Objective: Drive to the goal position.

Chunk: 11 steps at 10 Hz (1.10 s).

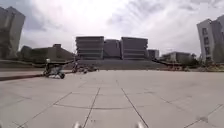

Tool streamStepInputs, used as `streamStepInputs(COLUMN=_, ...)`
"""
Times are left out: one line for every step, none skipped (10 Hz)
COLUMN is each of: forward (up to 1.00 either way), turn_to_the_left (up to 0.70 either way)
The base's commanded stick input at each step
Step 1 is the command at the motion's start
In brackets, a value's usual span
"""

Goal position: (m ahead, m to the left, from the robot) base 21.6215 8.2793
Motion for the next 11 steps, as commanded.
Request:
streamStepInputs(forward=0.70, turn_to_the_left=0.00)
streamStepInputs(forward=0.70, turn_to_the_left=0.00)
streamStepInputs(forward=0.70, turn_to_the_left=0.00)
streamStepInputs(forward=0.70, turn_to_the_left=0.00)
streamStepInputs(forward=0.70, turn_to_the_left=0.00)
streamStepInputs(forward=0.70, turn_to_the_left=0.00)
streamStepInputs(forward=0.70, turn_to_the_left=0.00)
streamStepInputs(forward=0.70, turn_to_the_left=0.00)
streamStepInputs(forward=0.70, turn_to_the_left=0.00)
streamStepInputs(forward=0.70, turn_to_the_left=0.00)
streamStepInputs(forward=0.70, turn_to_the_left=0.00)
